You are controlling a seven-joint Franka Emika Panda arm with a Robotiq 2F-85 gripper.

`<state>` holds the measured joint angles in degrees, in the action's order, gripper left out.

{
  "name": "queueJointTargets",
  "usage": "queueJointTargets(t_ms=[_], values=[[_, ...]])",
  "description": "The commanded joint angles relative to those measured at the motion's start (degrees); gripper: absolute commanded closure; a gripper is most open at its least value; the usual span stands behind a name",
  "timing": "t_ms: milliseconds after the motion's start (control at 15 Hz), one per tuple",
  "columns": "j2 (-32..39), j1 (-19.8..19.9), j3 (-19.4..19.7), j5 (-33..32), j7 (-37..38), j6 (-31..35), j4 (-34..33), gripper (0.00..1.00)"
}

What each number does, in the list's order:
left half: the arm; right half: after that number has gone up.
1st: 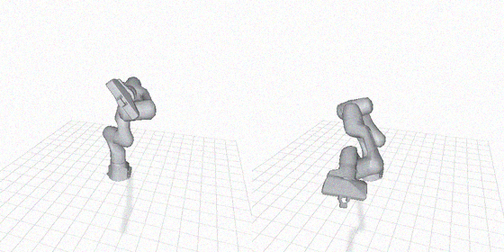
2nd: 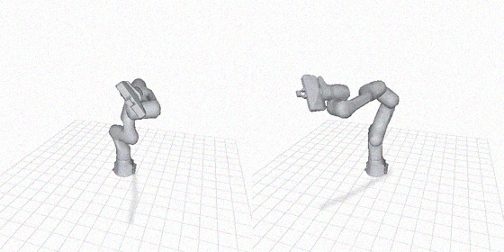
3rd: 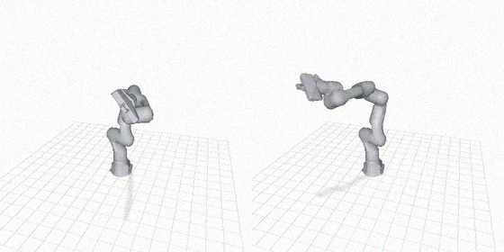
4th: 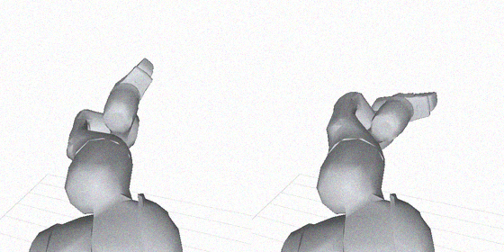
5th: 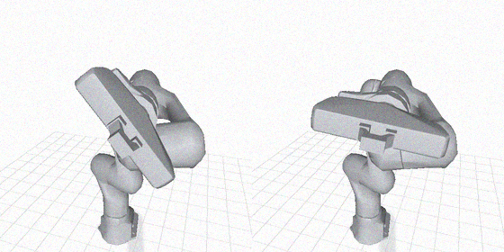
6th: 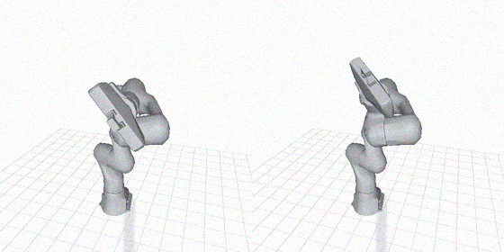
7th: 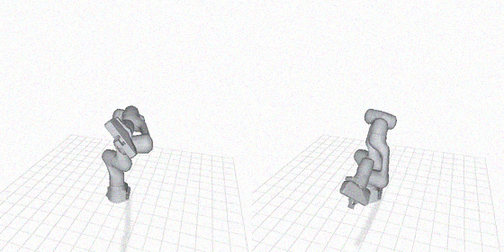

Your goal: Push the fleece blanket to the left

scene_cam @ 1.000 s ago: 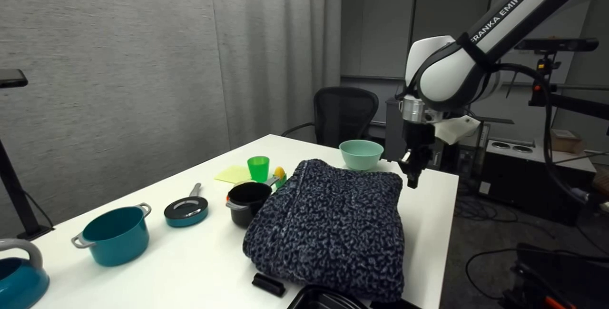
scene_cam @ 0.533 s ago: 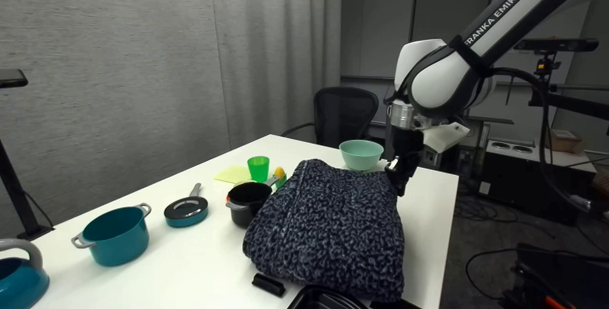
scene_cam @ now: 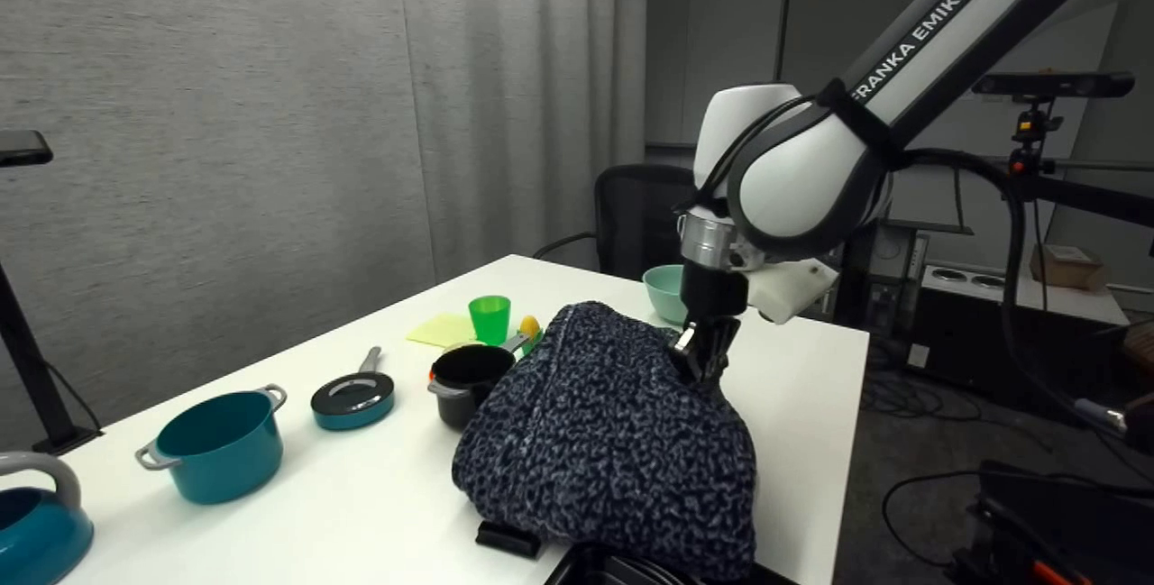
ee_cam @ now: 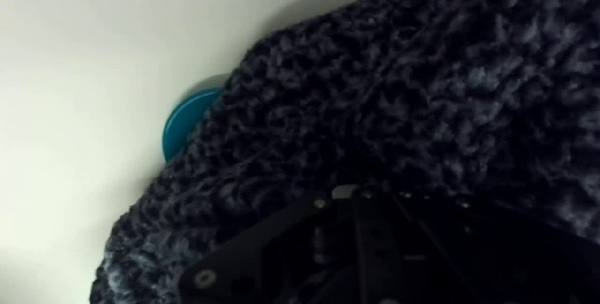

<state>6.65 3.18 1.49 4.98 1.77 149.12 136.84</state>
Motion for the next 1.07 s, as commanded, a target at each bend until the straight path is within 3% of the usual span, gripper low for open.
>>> queueJointTargets(t_ms=[0, 200, 267, 1000], values=[[3.11, -1.8, -1.33, 1.27, 2.27, 0.75, -4.22, 1.0], [2.08, -1.89, -1.72, 1.03, 1.25, -3.18, -5.63, 1.0], [1.86, -1.57, -1.07, 0.1, 1.61, -0.87, -3.6, 0.99], [1.79, -1.6, -1.15, 0.1, 1.59, -2.32, -4.5, 0.99]])
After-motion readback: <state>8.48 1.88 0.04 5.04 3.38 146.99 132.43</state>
